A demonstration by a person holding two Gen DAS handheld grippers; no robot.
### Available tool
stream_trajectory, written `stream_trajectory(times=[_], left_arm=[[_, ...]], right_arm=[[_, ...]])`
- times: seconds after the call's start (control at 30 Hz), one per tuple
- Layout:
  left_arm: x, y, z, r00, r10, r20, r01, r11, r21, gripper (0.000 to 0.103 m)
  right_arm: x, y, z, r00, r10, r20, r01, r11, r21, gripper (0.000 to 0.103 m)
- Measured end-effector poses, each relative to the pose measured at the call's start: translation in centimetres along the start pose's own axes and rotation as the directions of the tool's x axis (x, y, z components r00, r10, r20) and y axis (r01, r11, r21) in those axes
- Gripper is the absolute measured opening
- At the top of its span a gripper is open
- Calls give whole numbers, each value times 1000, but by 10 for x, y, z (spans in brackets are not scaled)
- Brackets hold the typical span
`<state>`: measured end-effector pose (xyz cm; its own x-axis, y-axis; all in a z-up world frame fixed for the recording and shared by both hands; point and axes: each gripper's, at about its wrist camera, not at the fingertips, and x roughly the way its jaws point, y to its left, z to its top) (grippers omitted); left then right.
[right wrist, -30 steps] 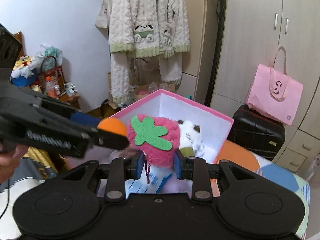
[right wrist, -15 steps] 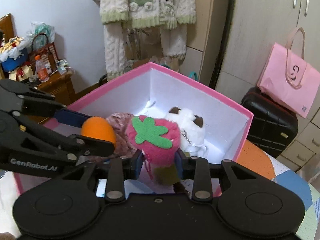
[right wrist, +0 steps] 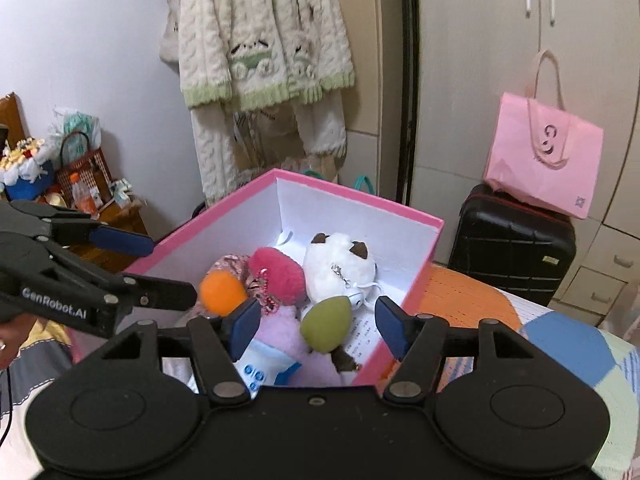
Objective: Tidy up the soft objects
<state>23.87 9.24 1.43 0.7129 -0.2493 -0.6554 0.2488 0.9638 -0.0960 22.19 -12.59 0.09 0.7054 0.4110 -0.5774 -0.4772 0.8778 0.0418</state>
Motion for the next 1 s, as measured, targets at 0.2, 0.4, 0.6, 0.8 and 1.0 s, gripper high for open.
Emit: stream_trajectory(times=[0.2,0.4,0.6,0.8,1.0], left_arm=[[-30,-11,-6,998,64,-22,-64,997,35,95],[-70,-27,-14,997,72,-31,-70,996,49,95],[-111,-43,-33,994,82,67,-85,996,38,98],[-126,-60,-50,989,90,118,-95,995,35,98],[-128,-79,-68,979,104,178,-111,993,30,98]], right_arm=[[-41,10,-12,998,-41,41,42,999,-19,70],[-79,27,-20,996,-49,75,52,998,-40,79],[-115,37,-34,993,-72,98,73,997,-10,96],[-143,41,-51,975,-197,101,194,980,39,102],[-166,41,-73,955,-259,144,253,965,64,102]])
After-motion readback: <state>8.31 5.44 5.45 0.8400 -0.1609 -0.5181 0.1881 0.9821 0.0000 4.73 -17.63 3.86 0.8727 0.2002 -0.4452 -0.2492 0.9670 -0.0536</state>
